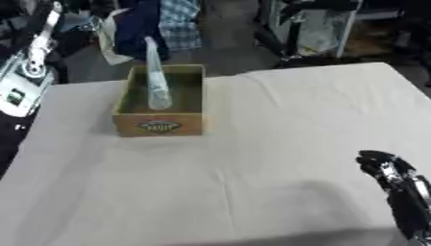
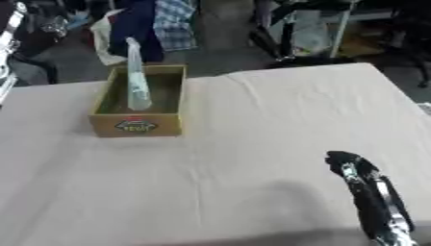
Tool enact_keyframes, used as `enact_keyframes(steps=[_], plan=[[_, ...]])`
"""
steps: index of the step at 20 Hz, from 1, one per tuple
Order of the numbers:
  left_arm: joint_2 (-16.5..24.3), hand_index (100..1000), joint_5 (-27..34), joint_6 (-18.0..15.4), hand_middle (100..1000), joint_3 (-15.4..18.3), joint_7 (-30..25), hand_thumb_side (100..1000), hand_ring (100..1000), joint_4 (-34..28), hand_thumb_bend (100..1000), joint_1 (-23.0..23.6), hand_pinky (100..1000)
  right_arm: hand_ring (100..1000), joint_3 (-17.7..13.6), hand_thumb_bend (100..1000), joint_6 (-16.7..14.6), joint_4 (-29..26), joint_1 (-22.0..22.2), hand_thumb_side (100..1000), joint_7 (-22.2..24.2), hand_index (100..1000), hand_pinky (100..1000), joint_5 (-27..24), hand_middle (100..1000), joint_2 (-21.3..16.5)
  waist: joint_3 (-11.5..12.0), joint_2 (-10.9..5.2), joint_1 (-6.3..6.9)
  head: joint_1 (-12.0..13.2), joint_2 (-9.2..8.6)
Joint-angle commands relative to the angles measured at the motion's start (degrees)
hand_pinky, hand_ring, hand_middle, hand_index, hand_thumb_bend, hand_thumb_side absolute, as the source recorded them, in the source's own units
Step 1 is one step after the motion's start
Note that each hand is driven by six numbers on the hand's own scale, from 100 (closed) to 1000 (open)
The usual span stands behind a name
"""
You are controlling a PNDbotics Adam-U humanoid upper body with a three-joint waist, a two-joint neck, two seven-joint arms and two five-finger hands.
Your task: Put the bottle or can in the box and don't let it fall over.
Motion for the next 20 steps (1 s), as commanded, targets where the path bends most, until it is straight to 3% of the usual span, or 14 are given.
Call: enact_keyframes(steps=[1,6,12,20], plan=[[-1.92,908,9.27,0.29,967,3.98,-0.10,697,958,-12.71,100,5.40,914,804,-0.63,100,0.01,-0.65,-0.73,638,-0.39,723,884,-0.22,735,-0.46,0.67,-0.09,-0.25,0.05,0.31],[-12.90,891,12.71,-0.14,943,9.85,0.63,758,934,-23.02,100,16.60,911,804,-0.81,100,0.03,-0.69,-0.64,640,-0.54,723,884,-0.38,735,-0.08,1.87,0.09,-0.81,0.79,0.32],[-24.19,883,14.20,0.52,940,10.59,1.45,836,930,-25.33,100,23.08,914,804,-0.69,100,0.06,-0.69,-0.57,640,-0.42,723,885,-0.51,735,0.26,2.79,0.03,-1.20,2.25,0.32],[-27.06,871,16.67,2.06,928,8.35,1.20,859,918,-23.69,100,25.40,909,805,-0.63,100,0.09,-0.65,-0.47,641,-0.36,723,884,-0.59,735,0.17,3.25,0.11,-1.33,4.25,0.32]])
